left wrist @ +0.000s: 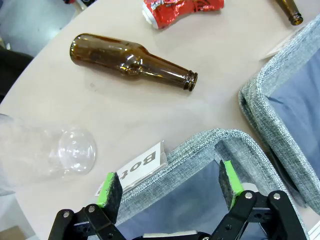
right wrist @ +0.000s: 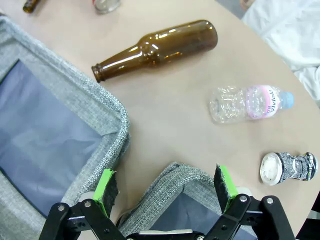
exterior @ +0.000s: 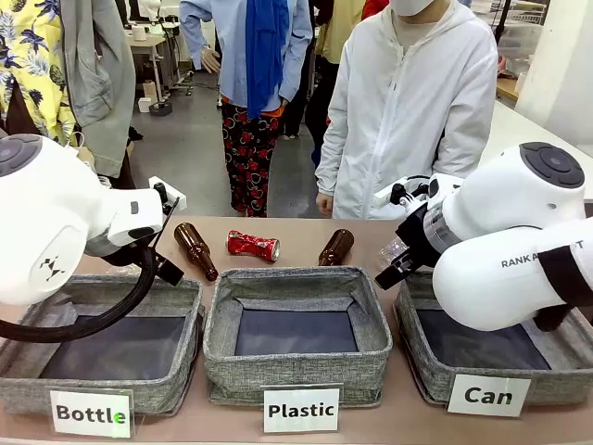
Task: Sort the can waste into the basket.
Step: Pick up the can waste from the table and place it in the right Fabric basket.
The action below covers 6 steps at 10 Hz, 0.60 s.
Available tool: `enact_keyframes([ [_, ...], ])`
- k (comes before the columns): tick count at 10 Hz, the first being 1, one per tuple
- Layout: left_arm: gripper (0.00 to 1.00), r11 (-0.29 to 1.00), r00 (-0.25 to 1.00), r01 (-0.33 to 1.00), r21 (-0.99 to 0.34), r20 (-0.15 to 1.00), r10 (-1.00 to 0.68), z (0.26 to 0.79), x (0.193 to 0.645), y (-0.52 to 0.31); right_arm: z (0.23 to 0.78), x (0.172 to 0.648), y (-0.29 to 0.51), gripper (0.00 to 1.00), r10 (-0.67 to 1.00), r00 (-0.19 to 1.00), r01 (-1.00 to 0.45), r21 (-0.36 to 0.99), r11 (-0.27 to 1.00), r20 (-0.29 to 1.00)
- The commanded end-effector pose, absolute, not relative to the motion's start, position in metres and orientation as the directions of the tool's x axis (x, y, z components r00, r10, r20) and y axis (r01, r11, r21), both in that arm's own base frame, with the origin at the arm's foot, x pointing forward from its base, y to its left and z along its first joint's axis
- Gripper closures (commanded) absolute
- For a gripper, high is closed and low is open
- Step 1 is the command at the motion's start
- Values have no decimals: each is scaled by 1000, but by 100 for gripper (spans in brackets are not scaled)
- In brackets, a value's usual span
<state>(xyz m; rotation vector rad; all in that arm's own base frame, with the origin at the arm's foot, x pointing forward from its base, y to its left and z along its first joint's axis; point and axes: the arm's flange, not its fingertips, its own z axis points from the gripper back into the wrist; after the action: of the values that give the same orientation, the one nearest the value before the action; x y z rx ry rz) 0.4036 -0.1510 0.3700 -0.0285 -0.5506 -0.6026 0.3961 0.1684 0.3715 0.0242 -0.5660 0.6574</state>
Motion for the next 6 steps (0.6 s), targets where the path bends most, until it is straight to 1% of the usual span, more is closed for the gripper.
enact_keyframes([
  [1,0,828,685,545,131,500,-530,370,404,-151,371,396,168,0,571,647,-584,-153,797,505],
  [3,0,828,685,545,131,500,-530,370,404,-151,371,396,168,0,572,647,-584,-153,797,505],
  [4,0,828,685,545,131,500,-530,370,404,-151,387,396,165,0,580,661,-581,-164,797,477],
  [5,0,820,682,560,122,493,-539,391,392,-153,406,392,159,0,562,671,-572,-144,808,484],
  [6,0,820,673,568,65,537,-509,416,377,-150,429,385,152,0,530,701,-552,-107,827,477],
])
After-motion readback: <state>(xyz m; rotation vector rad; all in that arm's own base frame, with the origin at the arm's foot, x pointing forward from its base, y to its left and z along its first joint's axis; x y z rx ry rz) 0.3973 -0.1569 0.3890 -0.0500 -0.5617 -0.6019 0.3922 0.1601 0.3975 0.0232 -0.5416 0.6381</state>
